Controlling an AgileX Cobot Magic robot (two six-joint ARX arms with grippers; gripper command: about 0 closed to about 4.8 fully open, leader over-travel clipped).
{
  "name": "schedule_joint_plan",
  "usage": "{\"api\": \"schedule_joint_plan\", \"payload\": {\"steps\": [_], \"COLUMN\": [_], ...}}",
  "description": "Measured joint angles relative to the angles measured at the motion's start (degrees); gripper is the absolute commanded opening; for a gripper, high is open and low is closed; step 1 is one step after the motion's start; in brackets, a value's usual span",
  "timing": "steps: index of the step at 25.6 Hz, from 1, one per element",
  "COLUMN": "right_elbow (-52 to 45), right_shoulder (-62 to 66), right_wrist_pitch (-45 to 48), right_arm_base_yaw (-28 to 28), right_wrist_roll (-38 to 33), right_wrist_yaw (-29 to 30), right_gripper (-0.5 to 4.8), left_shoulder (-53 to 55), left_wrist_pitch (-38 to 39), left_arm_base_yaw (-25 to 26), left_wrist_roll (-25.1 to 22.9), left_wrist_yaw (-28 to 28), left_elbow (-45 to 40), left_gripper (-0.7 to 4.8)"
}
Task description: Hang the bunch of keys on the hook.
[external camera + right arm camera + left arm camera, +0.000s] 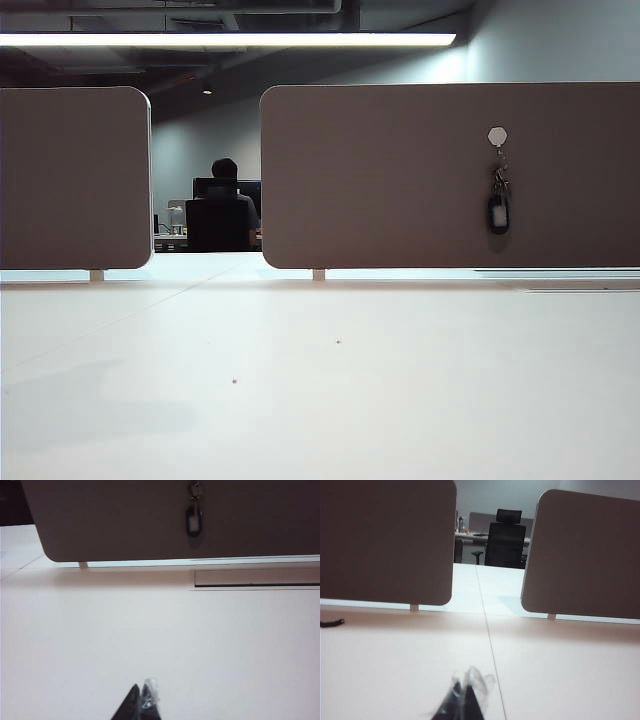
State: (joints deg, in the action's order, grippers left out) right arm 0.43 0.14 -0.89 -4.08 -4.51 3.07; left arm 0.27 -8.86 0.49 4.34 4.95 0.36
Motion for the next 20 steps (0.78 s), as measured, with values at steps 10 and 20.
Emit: {"api": "schedule_joint_plan", "payload": {"steps": [10, 20], "right_elbow": [0.00, 0.00], "right_shoulder": [0.00, 0.00], "right_wrist_pitch": [-0.07, -0.07], "right_arm_base_yaw": [5.07, 5.05], "right_wrist_roll": [0.00, 0.00], "right_wrist_yaw": [0.07, 0.11], "right_gripper": [-0.01, -0.01], "left_shoulder": [0.00, 0.00], "left_wrist_pitch": [0.17, 0.55], "left_arm_base_yaw": [0.00, 0.00], "left_wrist_roll": [-0.68, -0.68], "left_wrist_yaw": [0.02, 0.04], "left_elbow": [-0.02, -0.02], "left_gripper": [-0.05, -0.05]}}
